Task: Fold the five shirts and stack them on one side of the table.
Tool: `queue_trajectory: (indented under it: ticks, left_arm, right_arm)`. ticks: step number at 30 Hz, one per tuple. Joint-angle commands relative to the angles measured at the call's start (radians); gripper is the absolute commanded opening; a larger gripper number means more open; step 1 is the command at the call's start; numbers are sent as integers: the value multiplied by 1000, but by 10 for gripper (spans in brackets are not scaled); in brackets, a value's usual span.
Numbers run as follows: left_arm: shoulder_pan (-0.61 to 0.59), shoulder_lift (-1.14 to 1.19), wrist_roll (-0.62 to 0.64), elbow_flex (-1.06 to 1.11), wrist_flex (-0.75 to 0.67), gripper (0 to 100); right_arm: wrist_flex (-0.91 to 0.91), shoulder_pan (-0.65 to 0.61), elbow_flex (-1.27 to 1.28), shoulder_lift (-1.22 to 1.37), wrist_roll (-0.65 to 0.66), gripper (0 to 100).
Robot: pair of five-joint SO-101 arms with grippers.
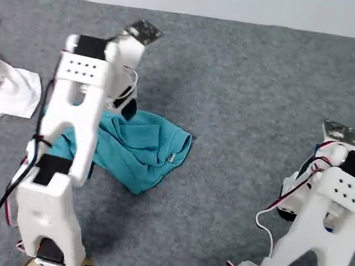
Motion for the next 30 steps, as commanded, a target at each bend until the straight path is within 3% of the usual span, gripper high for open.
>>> queue_trajectory:
  ticks: [1,11,22,25,30]
  left_arm:
    - [-12,74,6,-54,-5,191]
    - [-37,212,5,-245,86,0]
    - [32,143,9,-352,87,2]
    - [11,117,9,-278,87,24]
    - [-55,106,2,-139,84,206]
  right_arm:
    - [39,35,-9,-44,6,15]
    - [38,108,-9,-44,8,15]
    - [39,110,-9,-44,8,15]
    - [39,110,-9,-44,8,15]
    - [39,110,-9,-44,8,15]
